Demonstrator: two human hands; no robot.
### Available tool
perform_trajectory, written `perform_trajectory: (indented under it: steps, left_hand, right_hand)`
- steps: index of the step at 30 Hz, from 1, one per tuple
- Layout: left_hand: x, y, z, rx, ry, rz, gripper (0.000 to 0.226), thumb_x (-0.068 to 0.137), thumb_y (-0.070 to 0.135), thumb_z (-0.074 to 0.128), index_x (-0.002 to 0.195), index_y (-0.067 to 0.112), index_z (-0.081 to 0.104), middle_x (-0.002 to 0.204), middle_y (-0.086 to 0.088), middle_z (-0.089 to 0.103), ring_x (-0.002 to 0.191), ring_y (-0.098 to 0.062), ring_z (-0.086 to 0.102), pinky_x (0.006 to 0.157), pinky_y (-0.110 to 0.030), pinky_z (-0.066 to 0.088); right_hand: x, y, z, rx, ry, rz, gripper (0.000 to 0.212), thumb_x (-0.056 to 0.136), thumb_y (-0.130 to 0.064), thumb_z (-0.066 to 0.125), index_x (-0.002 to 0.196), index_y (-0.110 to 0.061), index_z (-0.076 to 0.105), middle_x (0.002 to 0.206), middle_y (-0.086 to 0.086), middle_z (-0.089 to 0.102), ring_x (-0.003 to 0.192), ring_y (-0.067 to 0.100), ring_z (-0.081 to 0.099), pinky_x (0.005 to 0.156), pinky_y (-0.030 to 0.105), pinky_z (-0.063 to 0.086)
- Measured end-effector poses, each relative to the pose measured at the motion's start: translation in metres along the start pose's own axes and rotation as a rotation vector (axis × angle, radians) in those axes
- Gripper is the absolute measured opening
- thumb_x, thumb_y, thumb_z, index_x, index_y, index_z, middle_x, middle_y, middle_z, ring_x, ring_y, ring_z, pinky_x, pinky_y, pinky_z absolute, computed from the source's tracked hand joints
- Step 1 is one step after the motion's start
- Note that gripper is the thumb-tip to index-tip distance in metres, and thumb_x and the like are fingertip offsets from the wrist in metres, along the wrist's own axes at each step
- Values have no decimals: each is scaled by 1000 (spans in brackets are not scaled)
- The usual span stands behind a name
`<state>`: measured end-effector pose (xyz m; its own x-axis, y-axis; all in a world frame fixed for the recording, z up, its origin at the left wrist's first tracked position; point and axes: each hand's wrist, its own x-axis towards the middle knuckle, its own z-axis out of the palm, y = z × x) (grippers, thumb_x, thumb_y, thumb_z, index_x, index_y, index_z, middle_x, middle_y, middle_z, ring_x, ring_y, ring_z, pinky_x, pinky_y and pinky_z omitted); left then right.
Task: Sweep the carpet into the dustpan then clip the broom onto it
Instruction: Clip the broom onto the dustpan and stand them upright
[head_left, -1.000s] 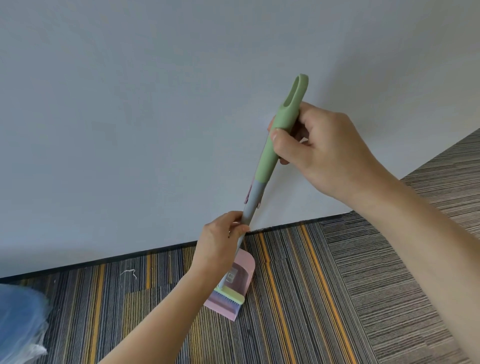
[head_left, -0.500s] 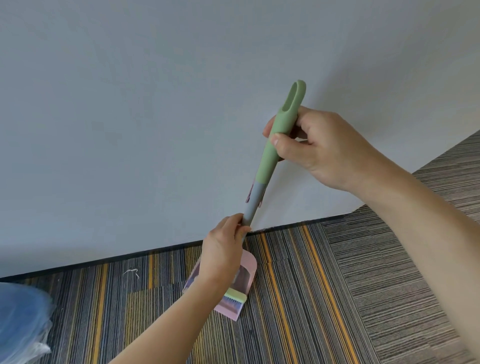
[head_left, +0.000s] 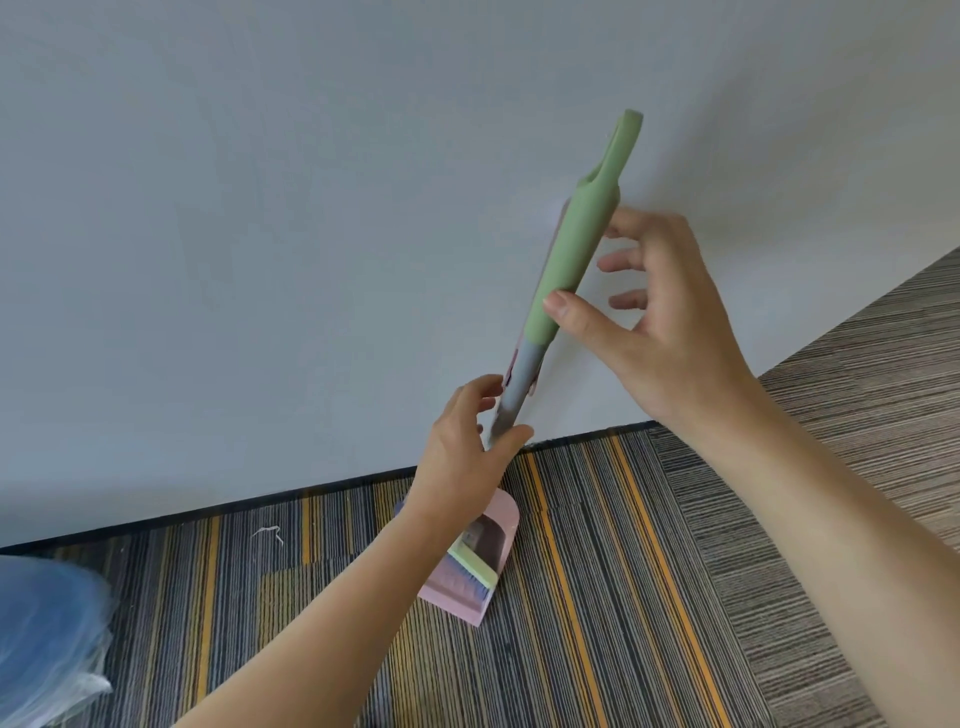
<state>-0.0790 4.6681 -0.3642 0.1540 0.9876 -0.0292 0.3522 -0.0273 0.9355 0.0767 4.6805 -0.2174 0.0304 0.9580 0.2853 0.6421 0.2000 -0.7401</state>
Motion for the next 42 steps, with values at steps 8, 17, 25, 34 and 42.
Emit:
perform_trajectory:
  steps: [8,17,25,34,42]
  left_hand:
    - [19,-2,4,-56,-132,-89,64,79,30,73,135,29,42,131,9,55,120,-8,50,97,-29,42]
    - [22,8,9,94,-111,-7,12,80,32,46,76,43,43,66,15,51,56,4,54,41,-6,36]
    - [-9,0,-28,120,-17,13,10,83,27,46,92,31,45,77,10,53,64,-2,51,50,-14,33]
    - [-48,-20,-96,110,95,-44,19,80,24,48,82,42,43,75,13,56,69,13,56,46,-6,39]
    - [-66,-51,-137,146,192,-13,15,85,19,50,91,31,44,77,12,54,66,3,54,50,-6,38]
  right_hand:
    - [-12,16,26,30,-226,388,128,53,-73,72,156,-35,6,153,2,42,138,12,42,101,27,38]
    - [-24,13,67,-17,-218,443,35,77,-55,62,96,-25,61,69,-12,65,69,-4,63,53,16,45]
    - [-33,-29,85,-46,-369,312,32,78,-54,51,77,-23,55,67,-5,63,62,7,60,49,18,37]
    - [-40,-86,137,-38,-499,241,31,71,-59,47,76,-29,52,68,-6,65,63,7,62,50,23,40]
    - [-47,-113,180,-50,-547,209,26,73,-54,46,68,-28,47,68,-4,65,61,14,61,51,26,39]
